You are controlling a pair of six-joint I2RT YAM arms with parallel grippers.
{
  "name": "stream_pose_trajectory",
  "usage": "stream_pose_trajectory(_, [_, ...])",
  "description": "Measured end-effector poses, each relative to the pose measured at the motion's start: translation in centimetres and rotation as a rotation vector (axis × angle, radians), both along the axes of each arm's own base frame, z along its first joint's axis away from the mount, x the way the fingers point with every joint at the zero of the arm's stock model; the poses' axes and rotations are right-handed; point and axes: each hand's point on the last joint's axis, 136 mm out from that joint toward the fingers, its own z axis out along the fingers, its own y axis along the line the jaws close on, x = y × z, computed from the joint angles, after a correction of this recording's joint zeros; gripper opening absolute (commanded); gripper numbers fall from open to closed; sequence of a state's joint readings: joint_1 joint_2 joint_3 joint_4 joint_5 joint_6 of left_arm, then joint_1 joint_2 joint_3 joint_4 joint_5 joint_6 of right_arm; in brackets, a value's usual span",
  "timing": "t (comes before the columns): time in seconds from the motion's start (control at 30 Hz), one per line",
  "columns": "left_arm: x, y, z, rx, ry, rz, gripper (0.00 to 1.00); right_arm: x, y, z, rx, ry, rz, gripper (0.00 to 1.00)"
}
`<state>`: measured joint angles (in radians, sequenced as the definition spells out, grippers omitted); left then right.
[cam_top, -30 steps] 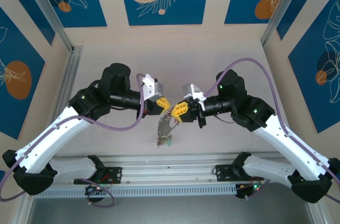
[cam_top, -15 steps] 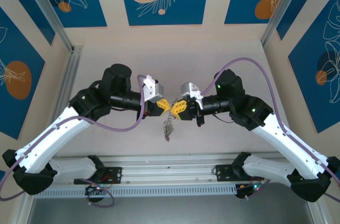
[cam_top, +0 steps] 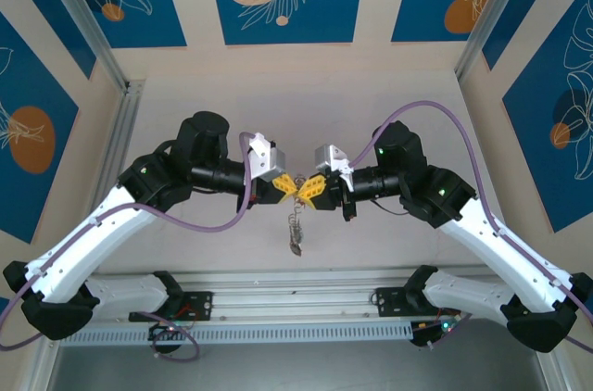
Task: Put the keys on the keyring
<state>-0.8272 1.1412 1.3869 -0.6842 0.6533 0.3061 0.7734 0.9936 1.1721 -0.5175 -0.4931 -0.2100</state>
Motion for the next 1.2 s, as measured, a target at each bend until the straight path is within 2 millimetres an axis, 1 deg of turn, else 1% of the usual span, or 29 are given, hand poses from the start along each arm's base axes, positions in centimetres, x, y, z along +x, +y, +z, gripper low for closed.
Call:
stream_pose_trajectory(0.2, [-0.3,0.1,0.2,0.005,-0.012,-0.011,0.0,0.1,0.0,0.0,-0.001,-0.002,-0.006,0.07])
stream_pose_trajectory(0.33, [-0.4,0.1,0.1,0.012,-0.009,-0.014,0.0,0.0,0.1,-0.1,-0.001,-0.002,-0.002,0.13])
stream_pose_trajectory(0.47, [-0.4,0.1,0.0,0.016,-0.013,-0.011,0.0,0.0,0.1,-0.2,-0.003,0.0,0.0,0.16])
stream_pose_trajectory(0.53, [-0.4,0.1,0.0,0.02,-0.019,-0.011,0.0,0.0,0.1,-0.3,-0.005,0.001,0.0,0.2])
stream_pose_trajectory(0.57, [-0.4,0.1,-0.1,0.023,-0.022,-0.011,0.0,0.0,0.1,-0.3,-0.005,0.003,0.0,0.24])
stream_pose_trajectory(0.63, [-0.2,0.1,-0.2,0.027,-0.028,-0.007,0.0,0.0,0.1,-0.4,-0.007,0.006,-0.001,0.26])
stream_pose_trajectory(0.83, [0.1,0.1,-0.2,0.038,-0.038,0.005,0.0,0.1,0.1,-0.5,-0.005,0.0,-0.009,0.27])
stream_pose_trajectory(0.97, [0.1,-0.1,-0.5,0.046,-0.03,0.002,0.0,0.1,-0.3,-0.6,0.0,-0.01,-0.023,0.28])
stream_pose_trajectory(1.2, [-0.4,-0.3,-0.7,0.051,-0.022,-0.02,0.0,0.5,-1.7,0.5,0.039,-0.056,-0.079,0.29])
